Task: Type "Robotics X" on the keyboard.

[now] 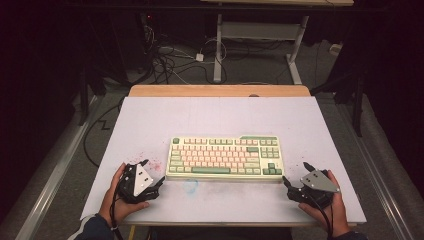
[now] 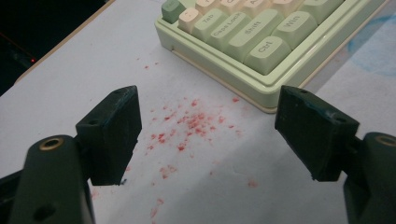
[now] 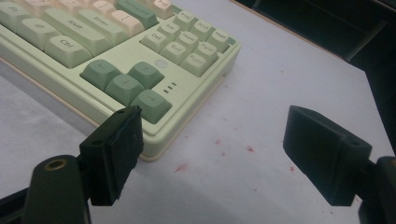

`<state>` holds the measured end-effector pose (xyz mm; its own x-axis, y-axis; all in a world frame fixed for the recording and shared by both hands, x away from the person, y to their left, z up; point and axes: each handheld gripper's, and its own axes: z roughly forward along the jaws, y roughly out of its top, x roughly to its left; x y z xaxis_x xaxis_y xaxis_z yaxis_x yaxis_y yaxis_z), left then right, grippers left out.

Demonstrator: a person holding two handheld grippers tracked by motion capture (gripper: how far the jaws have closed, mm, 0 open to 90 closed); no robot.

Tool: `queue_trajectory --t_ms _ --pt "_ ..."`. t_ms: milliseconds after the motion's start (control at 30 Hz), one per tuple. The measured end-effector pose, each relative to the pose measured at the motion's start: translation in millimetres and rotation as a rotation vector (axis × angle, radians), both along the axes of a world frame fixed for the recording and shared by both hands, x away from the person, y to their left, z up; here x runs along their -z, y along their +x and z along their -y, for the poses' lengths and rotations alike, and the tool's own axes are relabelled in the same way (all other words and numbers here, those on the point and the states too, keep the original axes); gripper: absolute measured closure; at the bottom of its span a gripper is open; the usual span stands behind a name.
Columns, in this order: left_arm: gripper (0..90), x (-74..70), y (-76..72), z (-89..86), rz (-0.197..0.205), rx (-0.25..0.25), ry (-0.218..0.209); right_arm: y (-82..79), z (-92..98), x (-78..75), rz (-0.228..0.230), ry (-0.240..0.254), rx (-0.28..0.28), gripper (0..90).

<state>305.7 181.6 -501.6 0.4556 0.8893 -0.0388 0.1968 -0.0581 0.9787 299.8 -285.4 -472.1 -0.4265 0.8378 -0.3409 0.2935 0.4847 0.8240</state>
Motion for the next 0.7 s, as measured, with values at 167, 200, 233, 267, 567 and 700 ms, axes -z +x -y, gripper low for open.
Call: queue_trajectory --t_ms 167,200,233,267,567,700 --pt "21.4 -0.2 -2.1 -0.3 -0.005 -0.004 -0.005 -0.6 0.1 0.9 -0.002 -0.002 0.0 20.9" --pt "21.1 -0.1 -2.7 -0.2 -0.004 0.001 -0.002 -1.1 -0.7 0.9 0.0 -0.005 0.0 20.9" --pt "21.1 0.0 -3.2 0.0 -0.002 0.005 0.004 -1.8 -1.2 0.6 0.002 -0.01 -0.002 20.9" --pt "21.1 -0.3 -3.6 0.0 -0.004 0.011 0.003 -2.2 -1.6 0.2 0.005 -0.01 -0.002 21.0" --pt "19.6 -12.6 12.8 3.3 -0.036 0.033 -0.021 4.1 -3.0 -14.1 -0.018 0.11 -0.1 35.7" --pt "19.7 -27.1 23.9 8.2 -0.032 0.045 -0.068 10.9 -9.2 -24.2 -0.021 0.128 -0.113 44.9"
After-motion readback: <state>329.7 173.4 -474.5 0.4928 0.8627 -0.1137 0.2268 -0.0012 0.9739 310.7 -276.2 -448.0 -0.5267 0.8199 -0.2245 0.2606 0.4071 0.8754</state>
